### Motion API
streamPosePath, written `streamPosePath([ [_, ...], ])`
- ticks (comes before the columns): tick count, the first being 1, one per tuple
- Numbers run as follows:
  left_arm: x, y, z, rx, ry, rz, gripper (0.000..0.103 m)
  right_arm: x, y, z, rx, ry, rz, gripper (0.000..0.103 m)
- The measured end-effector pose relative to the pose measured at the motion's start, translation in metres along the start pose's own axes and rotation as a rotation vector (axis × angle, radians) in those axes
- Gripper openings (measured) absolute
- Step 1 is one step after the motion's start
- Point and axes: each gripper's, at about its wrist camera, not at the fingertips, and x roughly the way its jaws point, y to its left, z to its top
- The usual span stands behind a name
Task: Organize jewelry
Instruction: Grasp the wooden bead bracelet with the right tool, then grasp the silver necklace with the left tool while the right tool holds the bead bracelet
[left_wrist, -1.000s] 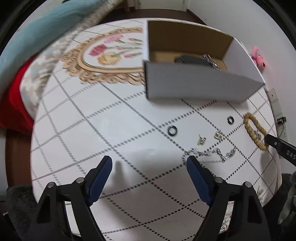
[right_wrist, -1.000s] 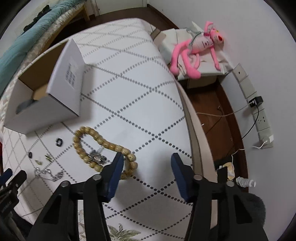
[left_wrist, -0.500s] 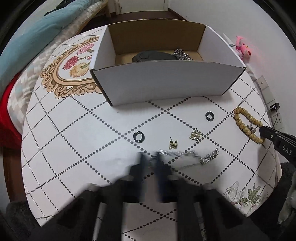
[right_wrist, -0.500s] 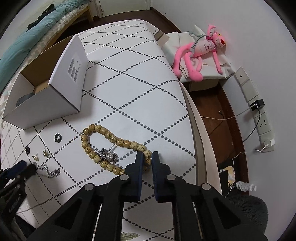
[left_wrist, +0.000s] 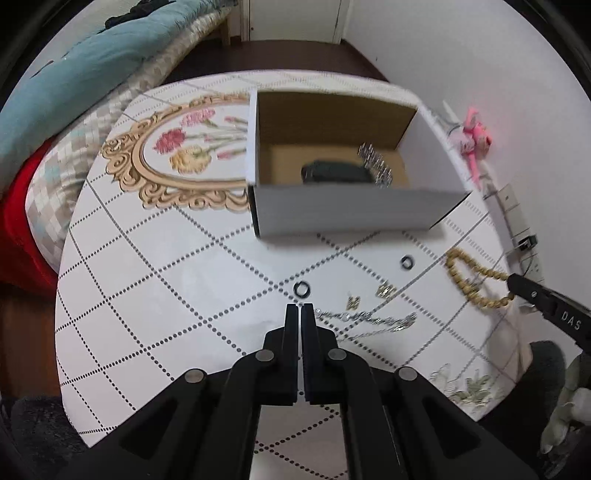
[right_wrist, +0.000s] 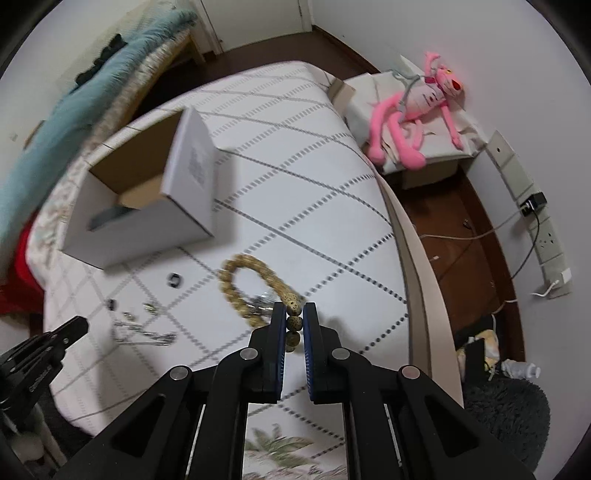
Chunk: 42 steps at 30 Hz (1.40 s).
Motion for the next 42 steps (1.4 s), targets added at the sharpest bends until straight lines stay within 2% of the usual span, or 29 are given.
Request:
streamPosePath([
  [5,-0.002,0.008,0.003,-0.047,0.005,-0.108,0.004,-0.019,0.009,0.006,-0.012,-0.026,0.043,0.009],
  [7,0.014,0.011,0.001,-0.076,0.059,-0.130,0.015,-0.018,0.009,0.006,-0.017,-0.025,0.038,0.009],
  [8,0.022,0.012,0.001,-0.083,0.080,-0.129,0.032,-0.016,0.008,0.005,-0.014,-0.021,0.036,0.009],
  [9,0.032,0.014,0.000,-0.093,0.103,-0.122,0.044,-0.013,0.007,0.003,-0.008,-0.013,0.033,0.009],
  [11,0.044,0.011,-0.005,-0.091,0.125,-0.122,0.044,-0.006,0.002,-0.003,0.010,-0.001,0.027,0.009],
  [13,0.044,0.001,-0.006,-0.054,0.098,-0.088,0.047,-0.001,-0.002,-0.007,0.020,0.007,0.019,0.009],
  [19,0.052,-0.037,-0.013,0.107,0.063,0.073,0.045,0.012,-0.005,-0.014,0.038,0.029,0.008,0.009],
  [20,0.052,-0.041,-0.014,0.128,0.050,0.078,0.034,0.014,-0.004,-0.015,0.039,0.032,0.005,0.009],
  [21,0.051,-0.046,-0.014,0.140,0.039,0.070,0.016,0.016,-0.004,-0.015,0.039,0.036,0.002,0.009],
  [22,0.052,-0.049,-0.014,0.148,0.040,0.065,0.006,0.017,-0.004,-0.016,0.041,0.039,0.004,0.009],
  [23,0.052,-0.050,-0.013,0.146,0.046,0.057,0.000,0.018,-0.004,-0.017,0.043,0.042,0.005,0.009],
  [29,0.047,-0.042,-0.011,0.087,0.042,-0.012,0.000,0.017,-0.004,-0.019,0.046,0.038,0.015,0.009],
  [39,-0.008,-0.007,0.000,-0.008,-0.048,-0.115,0.000,-0.015,0.001,-0.008,0.044,-0.024,0.085,0.009],
  [42,-0.016,0.003,-0.002,-0.025,-0.057,-0.116,0.000,-0.019,0.002,-0.008,0.047,-0.023,0.099,0.009],
])
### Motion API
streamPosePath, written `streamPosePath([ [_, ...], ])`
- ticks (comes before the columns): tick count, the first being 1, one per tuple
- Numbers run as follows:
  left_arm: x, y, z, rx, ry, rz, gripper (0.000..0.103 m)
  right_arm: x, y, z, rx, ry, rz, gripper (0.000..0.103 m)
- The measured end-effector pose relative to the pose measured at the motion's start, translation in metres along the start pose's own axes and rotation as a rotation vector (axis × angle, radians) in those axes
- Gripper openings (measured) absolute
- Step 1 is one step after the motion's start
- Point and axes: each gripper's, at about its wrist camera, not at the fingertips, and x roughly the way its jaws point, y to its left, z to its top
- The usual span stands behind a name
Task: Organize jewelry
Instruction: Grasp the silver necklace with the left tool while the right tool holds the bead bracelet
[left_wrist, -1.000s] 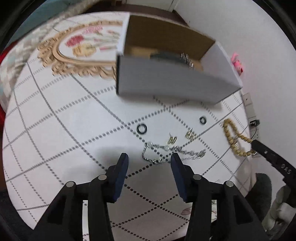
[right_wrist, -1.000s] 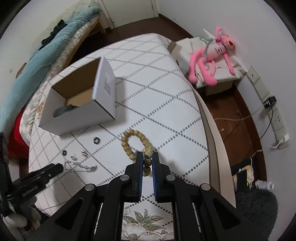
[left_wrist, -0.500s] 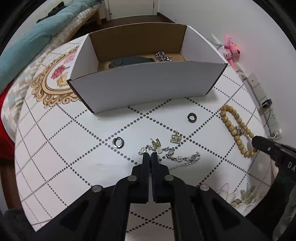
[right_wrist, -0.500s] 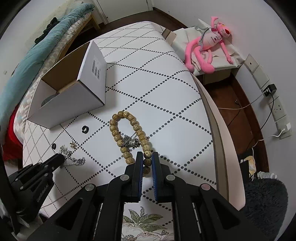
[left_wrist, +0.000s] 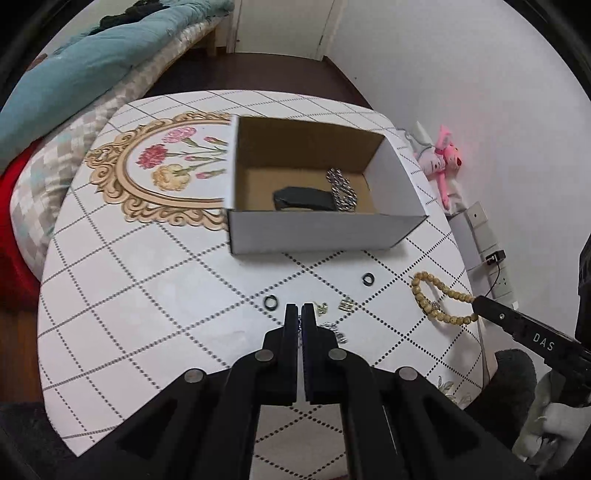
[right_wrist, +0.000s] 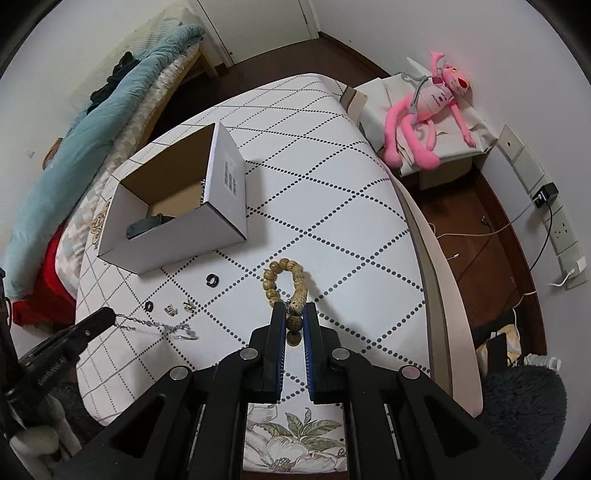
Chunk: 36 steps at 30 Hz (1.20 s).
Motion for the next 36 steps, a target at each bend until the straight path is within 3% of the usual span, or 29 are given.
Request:
streamPosePath([
  [10,-0.039,0.001,0.017,-0.008,-0.071,-0.047,0.000,-0.028,0.016,0.008,-0.025,-0.041,0.068,0.009],
  [20,-0.090,-0.009,0.072,0.035,-0.195,-0.112,0.000,-0.078,0.068,0.062,-0.141,-0.137,0.157,0.009],
  [25,-0.071,0.004,0.072,-0.013,-0.122,-0.140,0.008,-0.086,0.093,0.085,-0.180,-0.174,0.159,0.009],
  [27,-0.055,0.009,0.060,-0.028,-0.086,-0.115,0.039,-0.083,0.095,0.085,-0.180,-0.173,0.157,0.009],
  [28,-0.046,0.011,0.053,-0.032,-0.077,-0.106,0.043,-0.080,0.095,0.082,-0.179,-0.169,0.154,0.009],
  [36,0.037,0.018,0.001,-0.026,0.084,-0.005,0.044,-0.028,0.061,0.038,-0.099,-0.058,0.102,0.009],
])
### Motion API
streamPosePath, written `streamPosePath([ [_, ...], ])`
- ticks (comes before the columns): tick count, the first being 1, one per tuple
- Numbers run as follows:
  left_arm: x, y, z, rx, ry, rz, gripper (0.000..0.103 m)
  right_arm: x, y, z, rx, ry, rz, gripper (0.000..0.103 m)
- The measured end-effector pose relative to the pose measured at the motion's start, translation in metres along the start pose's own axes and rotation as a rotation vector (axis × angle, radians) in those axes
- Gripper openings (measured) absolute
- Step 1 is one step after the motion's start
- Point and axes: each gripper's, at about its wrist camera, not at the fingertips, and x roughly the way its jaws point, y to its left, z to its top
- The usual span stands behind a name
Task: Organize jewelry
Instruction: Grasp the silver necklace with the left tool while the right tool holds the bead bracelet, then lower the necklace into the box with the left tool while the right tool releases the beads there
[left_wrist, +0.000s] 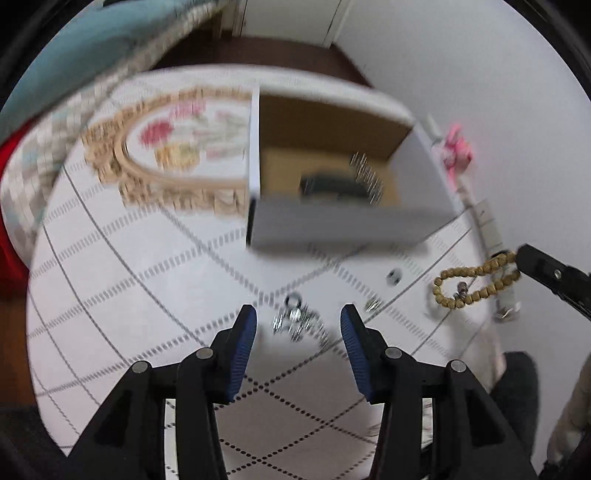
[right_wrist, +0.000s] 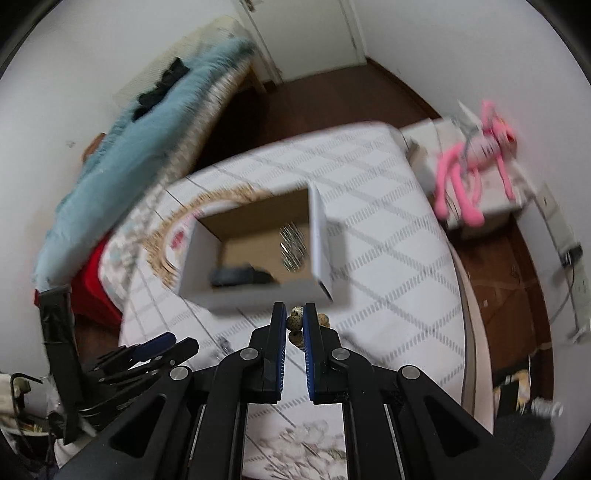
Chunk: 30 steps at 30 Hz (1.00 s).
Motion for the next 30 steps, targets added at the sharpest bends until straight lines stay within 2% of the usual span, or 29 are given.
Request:
streamPosePath([
  [5,0.024,-0.011,-0.011,0.044,0.027,0.048,0.044,0.030,-0.023,-0.033,0.057,0.064,-0.036,0.009],
  [8,0.027,-0.024,-0.013,0.102,-0.009,0.103,0.041,0.043,-0.032,-0.044,0.074,0.090,-0.058,0.009],
  [10,0.029,-0.029,-0.013,0.125,-0.026,0.132,0.019,0.049,-0.035,-0.048,0.079,0.103,-0.065,0.009],
  [11,0.029,-0.030,-0.013,0.131,-0.031,0.121,0.010,0.051,-0.036,-0.050,0.082,0.108,-0.067,0.009],
  [15,0.025,-0.026,-0.007,0.104,-0.038,0.091,0.009,0.049,-0.037,-0.051,0.084,0.109,-0.059,0.009],
  [19,0.000,-0.022,-0.003,0.084,-0.062,0.041,0.009,0.035,-0.034,-0.042,0.083,0.090,-0.023,0.009],
  [23,-0.038,-0.022,0.011,0.064,-0.114,-0.015,0.009,0.012,-0.021,-0.023,0.064,0.050,0.024,0.009],
  [28,-0.092,-0.025,0.045,0.063,-0.207,-0.083,0.009,-0.023,0.003,0.012,0.003,-0.019,0.085,0.009],
  [30,-0.102,-0.028,0.059,0.072,-0.227,-0.097,0.009,-0.033,0.014,0.027,-0.017,-0.040,0.113,0.009],
])
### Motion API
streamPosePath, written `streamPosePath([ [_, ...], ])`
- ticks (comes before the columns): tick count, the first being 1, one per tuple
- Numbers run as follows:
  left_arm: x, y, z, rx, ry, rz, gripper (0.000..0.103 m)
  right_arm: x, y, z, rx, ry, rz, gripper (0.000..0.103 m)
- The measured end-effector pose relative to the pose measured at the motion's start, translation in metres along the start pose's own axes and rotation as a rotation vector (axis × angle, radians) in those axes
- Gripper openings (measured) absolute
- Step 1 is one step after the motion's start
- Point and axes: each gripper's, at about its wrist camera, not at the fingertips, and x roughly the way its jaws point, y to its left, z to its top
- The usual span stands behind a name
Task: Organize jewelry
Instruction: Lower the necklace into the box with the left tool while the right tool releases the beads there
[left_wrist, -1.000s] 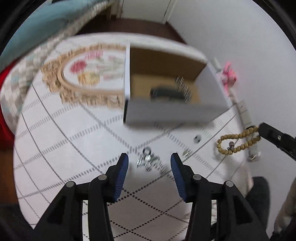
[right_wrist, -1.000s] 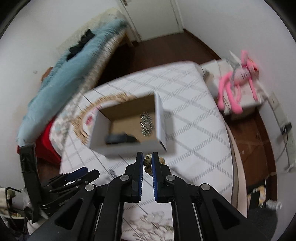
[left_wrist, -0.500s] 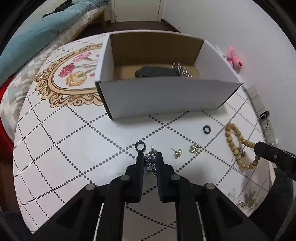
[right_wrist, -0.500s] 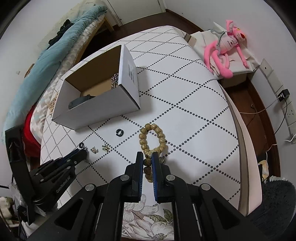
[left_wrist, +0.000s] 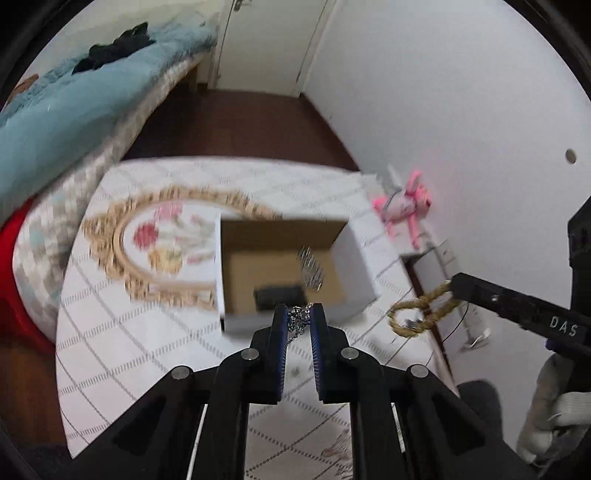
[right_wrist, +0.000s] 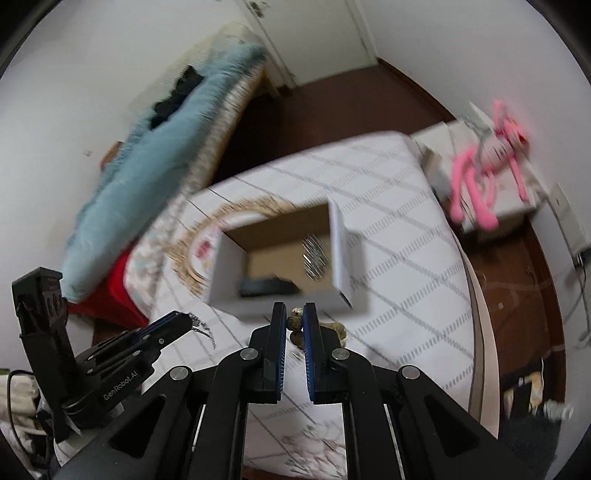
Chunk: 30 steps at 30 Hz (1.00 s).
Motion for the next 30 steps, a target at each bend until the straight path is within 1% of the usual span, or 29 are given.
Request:
streamPosePath([
  [3,0.000,0.000,0.025,0.022,-0.020,0.009,0.009,-0.005,0.017,0.027,-0.052,-0.033,0.009,0.009],
  [5,0.008,0.003,0.039,0.026,-0.015,0.018,0.009,-0.001,0.023,0.041,-0.068,-0.040,0.004,0.009],
  [8,0.032,0.011,0.056,0.018,0.024,0.017,0.009,0.022,0.027,0.063,-0.081,-0.021,-0.019,0.009],
  [12,0.061,0.019,0.063,0.001,0.086,0.026,0.010,0.057,0.024,0.080,-0.087,0.025,-0.065,0.009],
  [16,0.084,0.027,0.069,-0.032,0.143,0.076,0.012,0.088,0.017,0.090,-0.100,0.061,-0.105,0.009],
  [17,0.090,0.029,0.070,-0.042,0.166,0.096,0.014,0.095,0.017,0.092,-0.113,0.073,-0.118,0.009],
  [19,0.096,0.035,0.071,-0.062,0.180,0.109,0.021,0.107,0.014,0.093,-0.116,0.096,-0.136,0.010],
  [20,0.098,0.038,0.070,-0.075,0.184,0.124,0.034,0.111,0.013,0.093,-0.121,0.105,-0.149,0.010],
  [21,0.098,0.040,0.070,-0.082,0.184,0.130,0.050,0.117,0.012,0.092,-0.133,0.132,-0.157,0.010],
  [22,0.098,0.043,0.068,-0.089,0.179,0.144,0.057,0.123,0.010,0.090,-0.134,0.166,-0.163,0.010],
  [23,0.098,0.044,0.067,-0.090,0.174,0.163,0.069,0.126,0.008,0.087,-0.138,0.183,-0.173,0.013],
  [24,0.097,0.046,0.066,-0.083,0.163,0.190,0.070,0.127,0.007,0.085,-0.146,0.186,-0.184,0.018],
  [26,0.096,0.048,0.062,-0.076,0.152,0.230,0.072,0.125,0.004,0.080,-0.161,0.182,-0.225,0.049],
  [28,0.096,0.052,0.056,-0.075,0.142,0.259,0.075,0.122,0.002,0.075,-0.160,0.174,-0.237,0.060],
  [29,0.096,0.053,0.054,-0.074,0.130,0.272,0.079,0.121,0.001,0.072,-0.169,0.170,-0.262,0.060],
  [30,0.095,0.054,0.051,-0.072,0.114,0.290,0.090,0.122,0.001,0.070,-0.177,0.166,-0.285,0.061],
])
